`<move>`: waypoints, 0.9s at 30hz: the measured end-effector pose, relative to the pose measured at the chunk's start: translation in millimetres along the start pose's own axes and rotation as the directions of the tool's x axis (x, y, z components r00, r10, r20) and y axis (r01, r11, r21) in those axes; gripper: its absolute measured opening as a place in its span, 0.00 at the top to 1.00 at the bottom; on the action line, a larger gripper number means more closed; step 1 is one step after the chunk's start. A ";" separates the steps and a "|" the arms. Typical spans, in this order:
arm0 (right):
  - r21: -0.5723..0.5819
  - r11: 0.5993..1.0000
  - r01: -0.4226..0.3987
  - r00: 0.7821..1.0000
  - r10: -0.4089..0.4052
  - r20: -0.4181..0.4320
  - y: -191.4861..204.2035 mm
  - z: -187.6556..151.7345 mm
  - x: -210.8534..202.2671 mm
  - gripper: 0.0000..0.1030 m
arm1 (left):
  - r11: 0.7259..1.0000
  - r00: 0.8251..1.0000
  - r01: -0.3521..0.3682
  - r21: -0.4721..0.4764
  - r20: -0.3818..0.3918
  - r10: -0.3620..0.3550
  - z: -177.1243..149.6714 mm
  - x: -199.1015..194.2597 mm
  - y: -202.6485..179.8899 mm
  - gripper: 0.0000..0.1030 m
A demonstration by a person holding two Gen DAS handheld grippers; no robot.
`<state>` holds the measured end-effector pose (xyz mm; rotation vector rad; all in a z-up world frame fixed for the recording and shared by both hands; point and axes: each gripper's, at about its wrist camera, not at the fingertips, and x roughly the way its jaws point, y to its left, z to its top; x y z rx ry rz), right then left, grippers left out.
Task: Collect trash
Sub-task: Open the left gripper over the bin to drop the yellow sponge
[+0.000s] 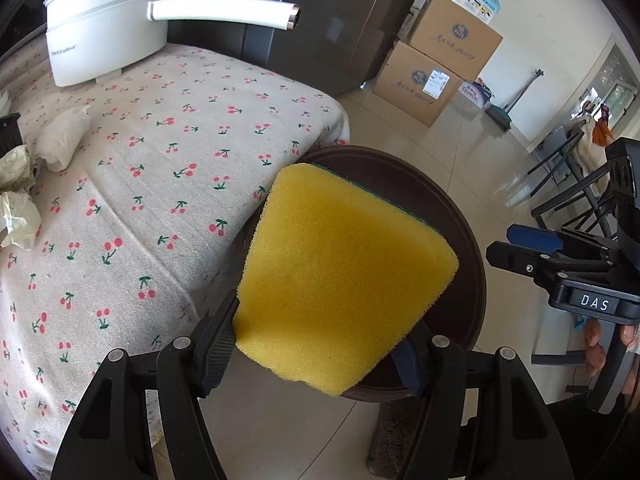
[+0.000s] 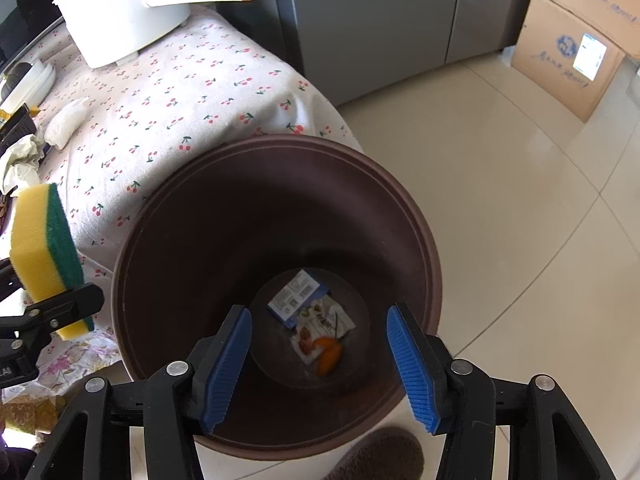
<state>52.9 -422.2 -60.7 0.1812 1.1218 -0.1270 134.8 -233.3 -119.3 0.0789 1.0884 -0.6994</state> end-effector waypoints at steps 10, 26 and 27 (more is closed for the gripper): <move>0.046 0.999 0.015 1.000 -0.015 0.014 -17.7 -3.7 -12.5 0.36 | 0.998 0.999 -0.028 0.064 0.036 0.026 2.5 6.4 -5.3 0.07; 0.002 1.000 0.009 0.999 -0.009 0.047 4.1 8.1 -24.3 0.25 | 0.989 0.987 -0.148 0.023 0.068 0.146 -12.2 -44.2 33.4 0.05; -0.004 1.000 0.008 0.999 -0.008 0.047 7.6 9.5 -23.7 0.24 | 0.988 0.985 -0.156 0.014 0.072 0.154 -13.5 -49.5 37.7 0.05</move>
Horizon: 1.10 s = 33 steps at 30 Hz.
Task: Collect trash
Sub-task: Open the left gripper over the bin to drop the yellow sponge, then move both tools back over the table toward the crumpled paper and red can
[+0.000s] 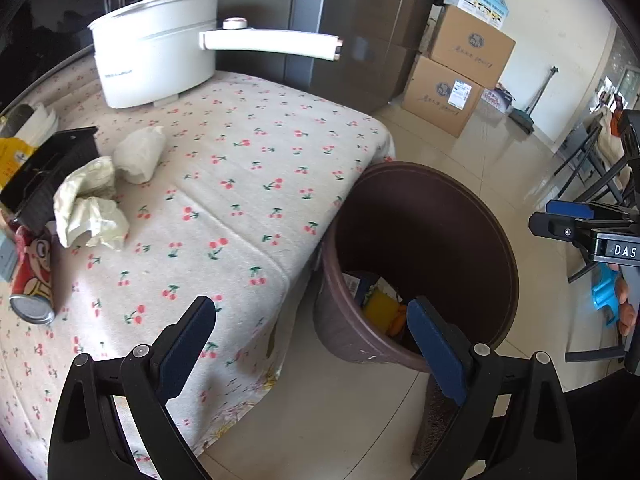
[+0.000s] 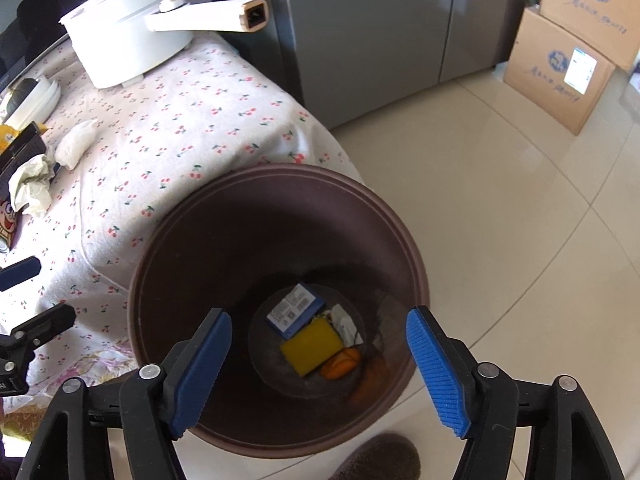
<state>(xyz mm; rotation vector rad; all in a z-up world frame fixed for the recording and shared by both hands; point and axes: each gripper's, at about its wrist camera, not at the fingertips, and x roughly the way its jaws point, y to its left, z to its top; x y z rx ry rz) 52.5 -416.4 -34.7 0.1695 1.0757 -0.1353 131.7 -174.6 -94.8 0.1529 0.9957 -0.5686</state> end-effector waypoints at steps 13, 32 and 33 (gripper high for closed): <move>-0.103 0.994 -0.030 0.999 0.032 0.019 67.4 17.1 0.3 0.19 | 0.977 0.989 -0.144 -0.159 0.021 0.149 -21.5 -60.0 87.7 0.01; -0.213 0.976 -0.045 0.992 0.069 0.103 177.7 49.1 4.0 0.01 | 0.913 0.957 -0.275 -0.302 0.003 0.289 -51.8 -102.5 173.7 0.00; -0.216 0.975 -0.047 0.992 0.071 0.106 183.5 50.9 5.2 0.01 | 0.909 0.954 -0.286 -0.304 -0.003 0.300 -53.8 -104.0 178.2 0.00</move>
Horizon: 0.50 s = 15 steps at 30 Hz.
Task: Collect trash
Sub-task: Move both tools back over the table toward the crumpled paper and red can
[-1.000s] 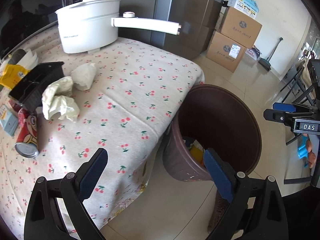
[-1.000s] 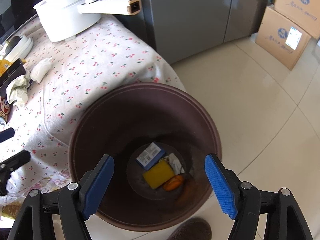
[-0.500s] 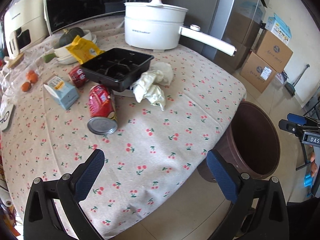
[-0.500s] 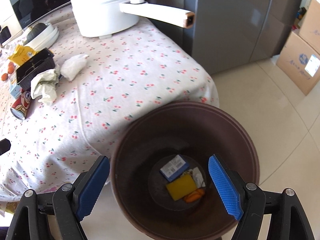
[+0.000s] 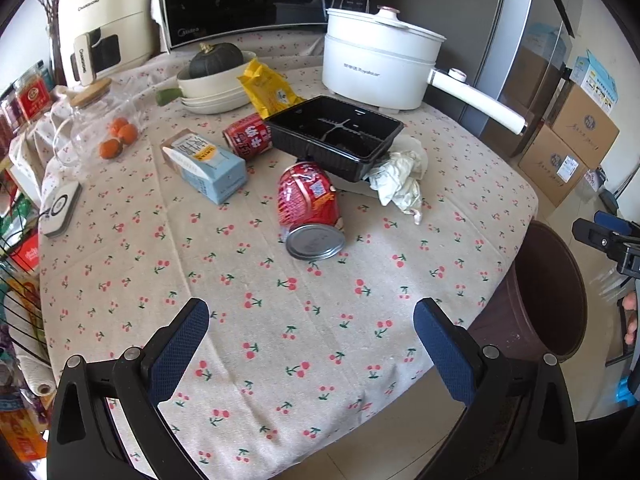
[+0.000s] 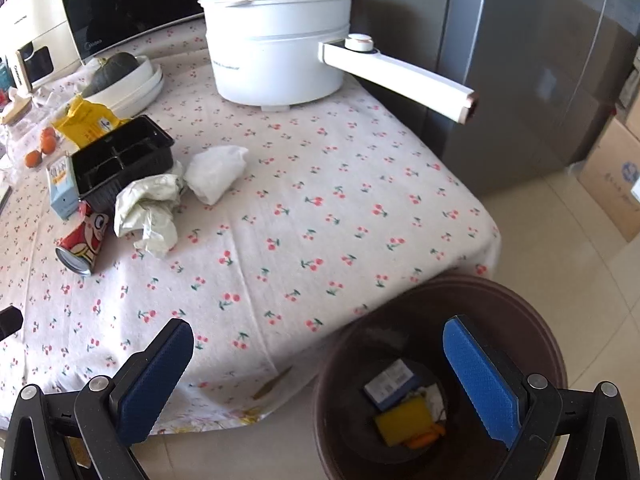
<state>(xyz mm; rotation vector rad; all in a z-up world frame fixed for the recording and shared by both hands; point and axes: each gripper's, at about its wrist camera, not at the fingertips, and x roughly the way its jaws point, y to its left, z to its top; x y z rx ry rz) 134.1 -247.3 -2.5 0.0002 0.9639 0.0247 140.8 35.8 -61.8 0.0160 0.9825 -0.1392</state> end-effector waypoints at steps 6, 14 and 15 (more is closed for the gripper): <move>-0.016 0.999 -0.033 0.999 0.033 -0.006 28.0 11.6 15.0 0.00 | 0.995 0.998 -0.068 -0.072 0.006 0.068 -0.9 -2.7 42.6 0.00; -0.077 0.996 -0.048 0.998 0.043 -0.055 64.3 23.0 51.3 0.00 | 0.980 0.995 -0.095 -0.177 0.013 0.098 -2.2 2.8 96.3 0.00; -0.077 0.995 -0.060 0.996 0.055 -0.065 68.9 25.0 56.7 0.00 | 0.978 0.995 -0.094 -0.187 0.008 0.097 -2.5 4.4 100.1 0.00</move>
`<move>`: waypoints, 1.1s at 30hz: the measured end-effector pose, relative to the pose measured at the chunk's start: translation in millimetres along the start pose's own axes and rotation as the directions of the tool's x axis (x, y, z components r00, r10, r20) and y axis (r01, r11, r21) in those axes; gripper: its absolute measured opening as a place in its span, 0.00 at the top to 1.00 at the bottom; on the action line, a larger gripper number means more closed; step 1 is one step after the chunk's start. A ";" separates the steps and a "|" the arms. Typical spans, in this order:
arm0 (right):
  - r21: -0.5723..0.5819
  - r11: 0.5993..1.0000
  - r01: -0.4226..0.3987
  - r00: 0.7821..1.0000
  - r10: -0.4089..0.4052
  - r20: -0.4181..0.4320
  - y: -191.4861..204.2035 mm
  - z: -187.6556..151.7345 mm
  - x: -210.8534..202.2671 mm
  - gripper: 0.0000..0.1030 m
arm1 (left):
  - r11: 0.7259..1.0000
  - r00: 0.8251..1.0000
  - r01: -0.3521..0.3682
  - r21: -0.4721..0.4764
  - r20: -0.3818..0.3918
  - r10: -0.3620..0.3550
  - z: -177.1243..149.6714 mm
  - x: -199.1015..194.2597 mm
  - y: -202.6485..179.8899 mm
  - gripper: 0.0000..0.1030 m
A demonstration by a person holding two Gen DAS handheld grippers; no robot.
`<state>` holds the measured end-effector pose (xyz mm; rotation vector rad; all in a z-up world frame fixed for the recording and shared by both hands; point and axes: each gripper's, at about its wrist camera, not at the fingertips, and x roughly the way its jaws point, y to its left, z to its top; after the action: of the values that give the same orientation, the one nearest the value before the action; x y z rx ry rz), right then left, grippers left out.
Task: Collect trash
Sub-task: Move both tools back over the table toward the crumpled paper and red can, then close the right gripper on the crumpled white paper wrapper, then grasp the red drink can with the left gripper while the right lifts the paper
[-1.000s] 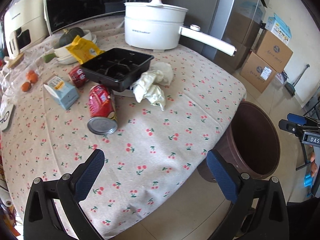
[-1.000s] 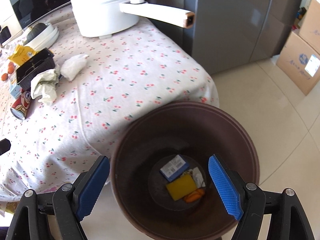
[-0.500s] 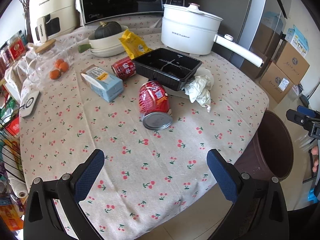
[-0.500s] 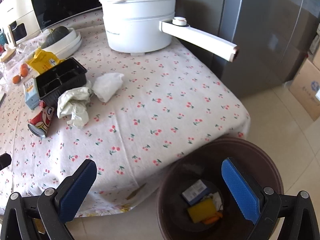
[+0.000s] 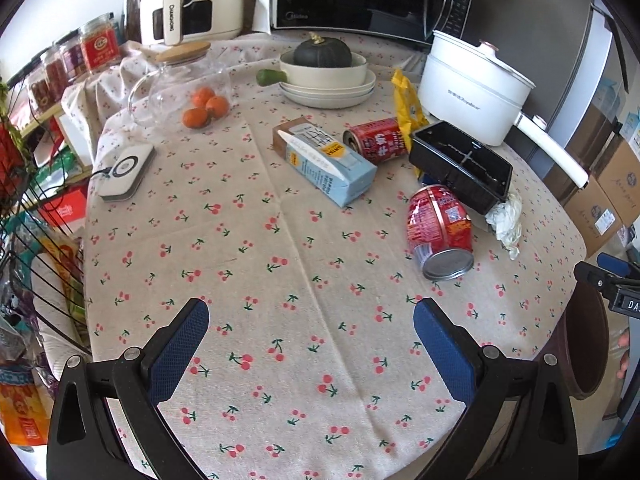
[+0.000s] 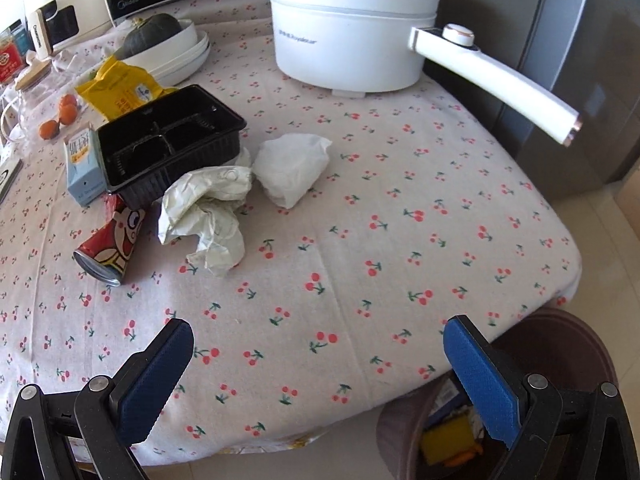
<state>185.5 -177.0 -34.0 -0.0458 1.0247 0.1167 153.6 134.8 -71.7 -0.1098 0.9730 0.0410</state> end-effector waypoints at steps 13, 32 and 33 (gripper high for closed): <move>-0.028 0.996 -0.091 0.996 0.090 -0.008 50.3 35.0 58.3 0.01 | 0.999 0.999 0.007 -0.051 -0.042 -0.009 2.5 11.5 13.3 0.00; 0.050 0.981 -0.189 0.980 0.191 -0.052 26.6 30.7 70.4 0.66 | 0.997 0.988 0.067 0.040 -0.141 -0.060 6.1 30.3 -27.1 0.00; 0.053 0.980 -0.193 0.979 0.195 -0.052 23.2 29.3 66.1 0.67 | 0.996 0.988 0.073 0.047 -0.143 -0.065 6.7 32.2 -32.4 0.00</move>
<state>241.6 -146.2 -75.0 0.0954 1.0875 0.2698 179.9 102.8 -92.1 -0.0997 1.1106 -0.0564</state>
